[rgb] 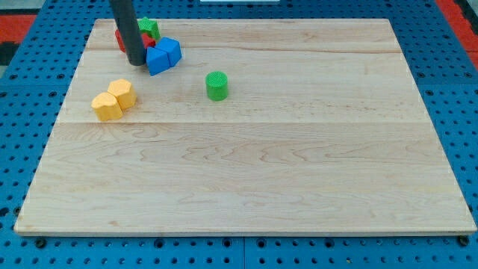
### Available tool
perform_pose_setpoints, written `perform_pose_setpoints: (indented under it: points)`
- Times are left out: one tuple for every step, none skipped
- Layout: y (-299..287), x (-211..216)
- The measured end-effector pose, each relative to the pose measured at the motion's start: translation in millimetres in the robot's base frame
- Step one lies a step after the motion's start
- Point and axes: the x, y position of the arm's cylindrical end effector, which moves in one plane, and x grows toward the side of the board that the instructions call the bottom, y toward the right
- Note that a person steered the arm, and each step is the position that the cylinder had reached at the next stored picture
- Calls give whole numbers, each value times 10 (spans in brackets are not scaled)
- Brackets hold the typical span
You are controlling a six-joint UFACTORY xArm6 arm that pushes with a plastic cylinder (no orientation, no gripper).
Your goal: Move the blue triangle above the green circle
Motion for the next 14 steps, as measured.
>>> perform_pose_setpoints:
  points:
    - [288, -304]
    - [725, -416]
    - [1197, -349]
    - [1133, -297]
    - [280, -266]
    - [-87, -221]
    - [-7, -163]
    - [-110, 120]
    - [-97, 243]
    - [388, 116]
    - [850, -97]
    - [675, 19]
    - [591, 248]
    - [1007, 108]
